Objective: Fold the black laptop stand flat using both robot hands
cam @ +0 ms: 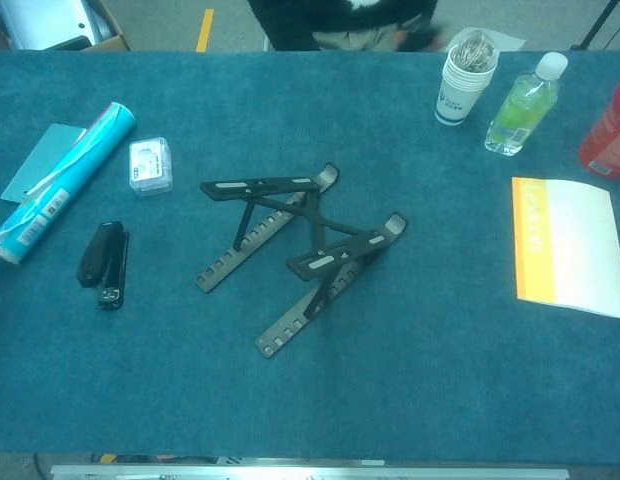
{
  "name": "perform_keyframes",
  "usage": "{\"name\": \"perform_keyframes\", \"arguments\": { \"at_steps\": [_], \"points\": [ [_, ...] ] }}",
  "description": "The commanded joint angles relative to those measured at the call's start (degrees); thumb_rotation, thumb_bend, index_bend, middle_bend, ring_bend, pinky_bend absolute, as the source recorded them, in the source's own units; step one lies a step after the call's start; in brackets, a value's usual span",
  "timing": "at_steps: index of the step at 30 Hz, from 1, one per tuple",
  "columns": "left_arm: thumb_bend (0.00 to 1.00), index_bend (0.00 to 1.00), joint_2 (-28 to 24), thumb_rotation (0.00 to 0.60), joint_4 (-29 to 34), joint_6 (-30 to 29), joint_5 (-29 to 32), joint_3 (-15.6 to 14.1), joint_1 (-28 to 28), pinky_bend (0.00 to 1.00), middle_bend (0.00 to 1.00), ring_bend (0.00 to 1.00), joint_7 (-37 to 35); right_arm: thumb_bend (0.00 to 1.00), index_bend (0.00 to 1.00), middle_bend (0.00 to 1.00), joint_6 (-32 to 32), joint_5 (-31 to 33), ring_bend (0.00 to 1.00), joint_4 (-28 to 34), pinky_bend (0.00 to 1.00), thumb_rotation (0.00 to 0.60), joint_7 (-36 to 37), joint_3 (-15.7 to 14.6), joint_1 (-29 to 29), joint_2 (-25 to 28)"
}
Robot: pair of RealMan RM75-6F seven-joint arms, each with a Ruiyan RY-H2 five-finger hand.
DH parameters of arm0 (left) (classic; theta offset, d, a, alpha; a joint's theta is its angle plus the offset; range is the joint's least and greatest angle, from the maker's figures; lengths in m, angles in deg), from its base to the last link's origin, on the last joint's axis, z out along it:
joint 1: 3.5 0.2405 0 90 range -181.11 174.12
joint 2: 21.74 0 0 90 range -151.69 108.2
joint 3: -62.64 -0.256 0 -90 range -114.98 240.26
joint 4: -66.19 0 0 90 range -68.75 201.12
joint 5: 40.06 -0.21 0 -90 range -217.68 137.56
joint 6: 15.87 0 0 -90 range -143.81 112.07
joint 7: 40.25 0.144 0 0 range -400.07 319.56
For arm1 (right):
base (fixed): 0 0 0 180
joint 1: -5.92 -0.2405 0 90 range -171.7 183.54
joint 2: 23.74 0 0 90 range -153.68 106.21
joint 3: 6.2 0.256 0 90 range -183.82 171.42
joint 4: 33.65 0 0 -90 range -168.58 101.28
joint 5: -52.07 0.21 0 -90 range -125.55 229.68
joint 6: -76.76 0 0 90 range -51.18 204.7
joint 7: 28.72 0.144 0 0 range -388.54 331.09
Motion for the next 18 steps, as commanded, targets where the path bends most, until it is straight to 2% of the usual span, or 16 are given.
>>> {"name": "perform_keyframes", "arguments": {
  "at_steps": [1, 11, 18],
  "points": [
    [0.32, 0.0, 0.1, 0.6, -0.1, 0.2, 0.1, 0.1, -0.1, 0.0, 0.0, 0.0, -0.1, 0.01, 0.02, 0.12, -0.2, 0.2, 0.0, 0.0, 0.0, 0.6, -0.1, 0.0, -0.1, -0.1],
    [0.32, 0.0, -0.5, 0.6, -0.1, -0.8, -0.4, 0.1, 0.3, 0.0, 0.0, 0.0, -0.8, 0.01, 0.02, 0.12, -2.4, -2.6, 0.0, 2.1, 0.0, 0.6, 2.5, -0.7, -1.7, 0.4],
    [0.32, 0.0, -1.1, 0.6, 0.1, -1.0, -0.7, 0.0, 0.5, 0.0, 0.0, 0.0, -1.2, 0.01, 0.02, 0.12, -10.0, -6.5, 0.0, 4.5, 0.0, 0.6, 4.8, -1.6, -6.7, -1.1]
  ]
}}
